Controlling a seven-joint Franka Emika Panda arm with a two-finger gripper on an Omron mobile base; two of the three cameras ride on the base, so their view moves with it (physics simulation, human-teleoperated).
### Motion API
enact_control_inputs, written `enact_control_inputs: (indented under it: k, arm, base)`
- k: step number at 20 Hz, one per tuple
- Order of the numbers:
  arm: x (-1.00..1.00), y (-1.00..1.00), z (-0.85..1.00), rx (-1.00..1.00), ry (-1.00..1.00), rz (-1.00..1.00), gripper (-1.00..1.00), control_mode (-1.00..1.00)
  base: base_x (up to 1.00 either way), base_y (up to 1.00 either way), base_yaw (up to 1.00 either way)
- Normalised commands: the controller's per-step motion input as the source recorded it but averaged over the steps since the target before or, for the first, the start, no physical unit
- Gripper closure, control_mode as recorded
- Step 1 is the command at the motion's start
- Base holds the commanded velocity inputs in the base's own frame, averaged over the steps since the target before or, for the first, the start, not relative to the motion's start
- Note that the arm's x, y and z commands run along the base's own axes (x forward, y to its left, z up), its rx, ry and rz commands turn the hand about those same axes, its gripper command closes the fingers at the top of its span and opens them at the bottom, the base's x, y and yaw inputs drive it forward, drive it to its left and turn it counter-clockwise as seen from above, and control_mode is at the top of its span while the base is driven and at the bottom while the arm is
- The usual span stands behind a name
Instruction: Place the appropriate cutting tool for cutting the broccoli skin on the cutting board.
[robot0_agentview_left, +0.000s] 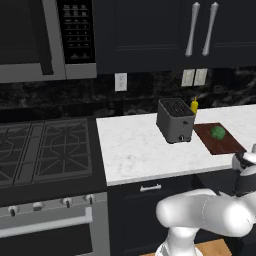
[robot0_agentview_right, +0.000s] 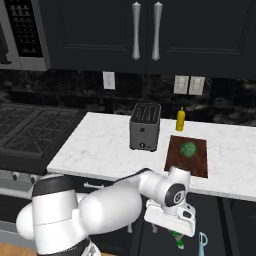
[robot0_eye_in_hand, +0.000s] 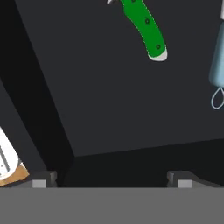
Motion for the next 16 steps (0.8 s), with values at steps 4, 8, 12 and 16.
enact_control_inputs:
  k: [4, 8, 12, 16]
  arm:
    - [0.20, 0.00, 0.00, 0.00, 0.00, -0.03, -1.00, -1.00]
    - [0.02, 0.00, 0.00, 0.00, 0.00, 0.00, -1.00, -1.00]
    - [0.00, 0.00, -0.04, -0.05, 0.00, 0.00, -1.00, -1.00]
    - [0.03, -0.15, -0.20, -0.21, 0.00, 0.00, -1.00, -1.00]
  base:
    - [0.00, 0.00, 0.00]
    - [0.00, 0.00, 0.00]
    - [0.00, 0.00, 0.00]
    - [0.00, 0.00, 0.00]
